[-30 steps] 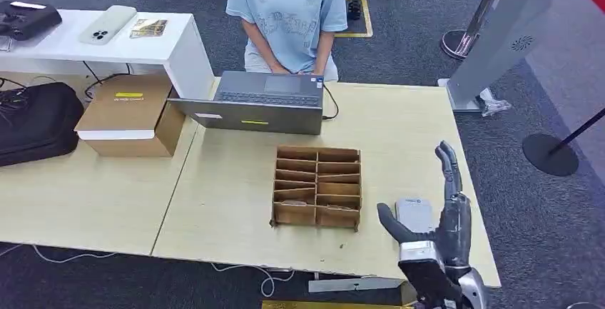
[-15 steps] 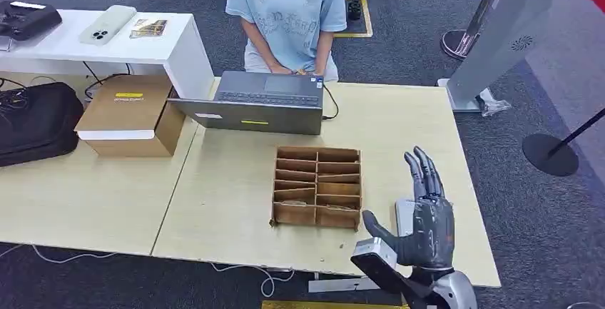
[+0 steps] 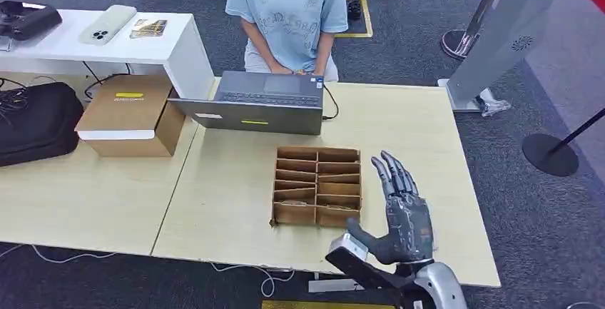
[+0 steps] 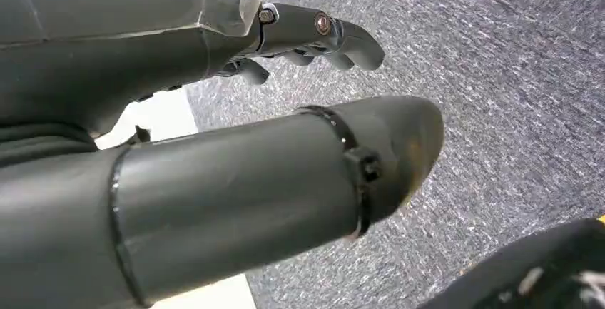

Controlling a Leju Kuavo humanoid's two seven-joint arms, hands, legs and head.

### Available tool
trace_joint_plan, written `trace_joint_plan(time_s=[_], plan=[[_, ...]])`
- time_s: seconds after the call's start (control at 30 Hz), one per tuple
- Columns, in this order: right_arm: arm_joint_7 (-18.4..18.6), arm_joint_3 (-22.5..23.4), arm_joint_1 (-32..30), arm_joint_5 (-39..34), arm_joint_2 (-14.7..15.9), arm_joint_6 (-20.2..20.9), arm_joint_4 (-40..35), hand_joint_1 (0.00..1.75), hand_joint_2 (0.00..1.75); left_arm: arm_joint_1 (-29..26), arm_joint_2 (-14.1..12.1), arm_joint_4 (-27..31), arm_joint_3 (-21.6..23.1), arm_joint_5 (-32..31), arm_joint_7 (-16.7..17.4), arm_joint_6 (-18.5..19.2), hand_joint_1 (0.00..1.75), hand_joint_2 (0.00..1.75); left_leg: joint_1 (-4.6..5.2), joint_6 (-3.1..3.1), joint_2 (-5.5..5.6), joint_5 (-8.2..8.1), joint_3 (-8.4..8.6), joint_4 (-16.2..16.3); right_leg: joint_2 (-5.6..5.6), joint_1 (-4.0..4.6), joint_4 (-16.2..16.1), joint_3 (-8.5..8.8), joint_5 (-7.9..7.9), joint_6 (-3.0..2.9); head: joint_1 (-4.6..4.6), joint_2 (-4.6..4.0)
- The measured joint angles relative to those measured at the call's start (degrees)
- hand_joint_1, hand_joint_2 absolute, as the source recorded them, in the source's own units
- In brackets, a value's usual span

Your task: Pass the card to the sensor for recognition and then transmit it.

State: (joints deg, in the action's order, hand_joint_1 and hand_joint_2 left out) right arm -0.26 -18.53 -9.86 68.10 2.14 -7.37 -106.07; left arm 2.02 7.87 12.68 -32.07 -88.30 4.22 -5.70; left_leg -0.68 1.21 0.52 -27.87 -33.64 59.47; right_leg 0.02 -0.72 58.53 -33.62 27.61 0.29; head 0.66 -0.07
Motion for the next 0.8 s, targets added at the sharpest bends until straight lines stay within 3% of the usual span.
trace_joint_plan(time_s=[0.17, 0.6, 0.8], plan=[[2.58, -0.53, 0.24, 2.98, 0.02, 1.69, 0.33, 0.0, 1.75, -0.1, 0.26, 0.0, 0.92, 0.0, 0.02, 0.02, 0.0, 0.0, 0.0, 0.0, 0.0, 0.0, 0.0, 0.0, -0.01, 0.0, 0.0, 0.0, 0.0, 0.0, -0.02, 0.0], [15.43, -4.5, 0.38, 12.02, 0.52, 6.32, 3.17, 0.0, 1.75, -0.24, 0.5, 0.0, 1.66, 0.07, 1.79, 0.0, 0.0, 0.0, 0.0, 0.0, 0.0, 0.0, 0.0, 0.0, -0.01, 0.0, 0.0, 0.0, 0.0, 0.0, -0.02, 0.0], [17.69, -5.86, 0.64, 14.01, 0.72, 6.63, 4.57, 0.0, 1.75, -0.25, 0.5, 0.0, 1.64, 0.09, 1.88, 0.02, 0.0, 0.0, 0.0, 0.0, 0.0, 0.0, -0.01, 0.0, -0.01, 0.0, 0.0, 0.0, 0.0, 0.0, -0.02, 0.0]])
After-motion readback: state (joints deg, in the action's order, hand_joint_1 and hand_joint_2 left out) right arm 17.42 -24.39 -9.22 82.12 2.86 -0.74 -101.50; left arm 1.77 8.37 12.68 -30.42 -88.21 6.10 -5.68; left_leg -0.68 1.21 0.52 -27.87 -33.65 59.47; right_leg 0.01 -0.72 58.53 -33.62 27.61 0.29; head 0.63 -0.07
